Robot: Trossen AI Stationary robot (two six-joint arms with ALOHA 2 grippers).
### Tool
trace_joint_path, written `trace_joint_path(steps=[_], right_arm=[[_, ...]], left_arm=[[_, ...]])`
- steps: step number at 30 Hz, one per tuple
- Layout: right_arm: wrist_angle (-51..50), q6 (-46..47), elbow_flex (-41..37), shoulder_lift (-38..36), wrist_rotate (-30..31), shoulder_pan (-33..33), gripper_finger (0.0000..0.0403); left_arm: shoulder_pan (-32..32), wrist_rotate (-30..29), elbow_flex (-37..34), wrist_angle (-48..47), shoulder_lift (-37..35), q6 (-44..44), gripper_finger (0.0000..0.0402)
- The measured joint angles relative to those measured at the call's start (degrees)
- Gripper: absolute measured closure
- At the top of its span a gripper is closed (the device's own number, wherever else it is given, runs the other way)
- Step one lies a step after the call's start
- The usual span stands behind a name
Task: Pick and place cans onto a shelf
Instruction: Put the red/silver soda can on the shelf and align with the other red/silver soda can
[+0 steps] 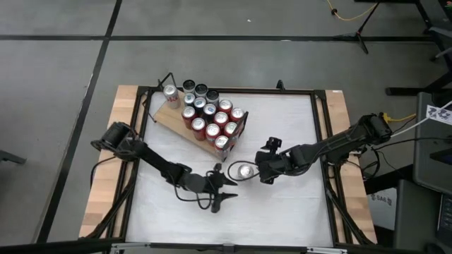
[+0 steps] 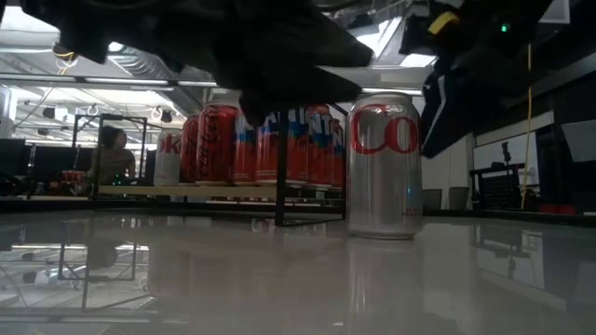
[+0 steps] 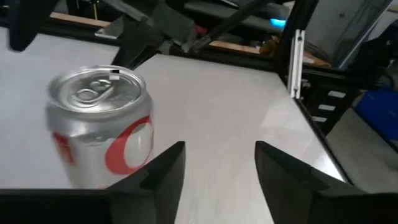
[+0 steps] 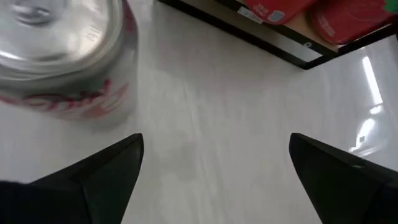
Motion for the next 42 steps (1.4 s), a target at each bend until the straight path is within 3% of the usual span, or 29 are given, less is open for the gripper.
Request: trace_joint_path(steps=[11,21,28,42], right_arm=[[9.2,-1.5,-3.8,0.1,-1.3,-0.4,0.001],[14.3,-4.9,-3.9,0.1,-10.0,-0.3,0.001],[17.3,-4.7,-3.8,0.1,-15.0,-0.3,0.001],[16.1,-6.2,-3.8,0.1,-15.5,-0.3,0.001]], left_arm=[[2.2,-2.7,1.4,-1.7,3.8,-1.6,0.0256],[1.8,-5.7,1.4,-6.5,3.7,-3.1,0.0257],[-0.2,-14.3,1.4,-9.2,3.7,-3.2,0.0257],[-2.2,-14.8,1.4,-9.3,3.7,-0.7,0.0257]])
